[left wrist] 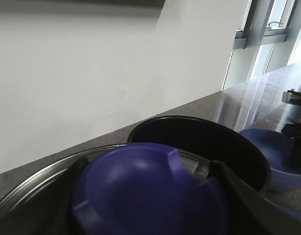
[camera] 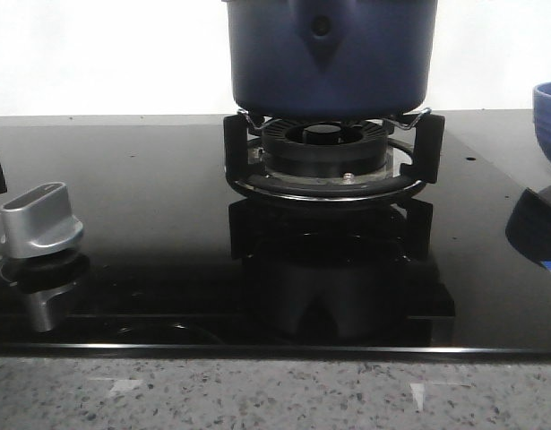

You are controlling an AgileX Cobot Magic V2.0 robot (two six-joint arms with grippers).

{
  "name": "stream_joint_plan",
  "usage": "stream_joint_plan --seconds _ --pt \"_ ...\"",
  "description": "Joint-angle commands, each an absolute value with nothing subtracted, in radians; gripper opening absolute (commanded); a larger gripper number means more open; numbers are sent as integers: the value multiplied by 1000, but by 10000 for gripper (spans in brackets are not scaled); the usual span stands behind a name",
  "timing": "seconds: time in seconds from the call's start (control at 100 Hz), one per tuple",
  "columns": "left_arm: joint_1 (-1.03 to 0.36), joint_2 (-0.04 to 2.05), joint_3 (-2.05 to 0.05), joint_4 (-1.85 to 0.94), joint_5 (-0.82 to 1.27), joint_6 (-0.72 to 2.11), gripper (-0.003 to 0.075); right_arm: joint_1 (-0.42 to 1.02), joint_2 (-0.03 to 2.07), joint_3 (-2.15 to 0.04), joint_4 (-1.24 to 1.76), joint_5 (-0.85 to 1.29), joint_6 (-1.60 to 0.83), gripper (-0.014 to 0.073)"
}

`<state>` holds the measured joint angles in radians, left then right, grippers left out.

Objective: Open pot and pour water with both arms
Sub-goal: 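Lift the light blue bowl with the right gripper over the open saucepan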

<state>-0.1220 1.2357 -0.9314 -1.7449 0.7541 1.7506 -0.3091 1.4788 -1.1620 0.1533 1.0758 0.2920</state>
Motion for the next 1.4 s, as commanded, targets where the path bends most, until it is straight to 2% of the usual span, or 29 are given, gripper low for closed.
stream_joint_plan --seconds 0.0,0.1,0.4,0.68,1.03,1.39 --pt "-123 1200 -964 -1845 797 1753 263 -315 1452 -1182 163 1072 255 8" --pt "-123 1200 -964 -1845 797 1753 263 -315 1452 -1180 163 1070 247 -74" --pt "-123 1200 -964 -1845 797 1753 263 -313 1428 -1224 171 1068 209 -74" --pt "-123 1200 -964 -1845 797 1753 263 -287 1410 -1475 214 1151 171 -74" --pt "-123 1200 -964 -1851 797 1753 263 -117 1452 -1787 214 1213 166 -64" --pt "-123 1200 -964 -1851 797 1753 263 137 1573 -2058 111 1245 166 -63"
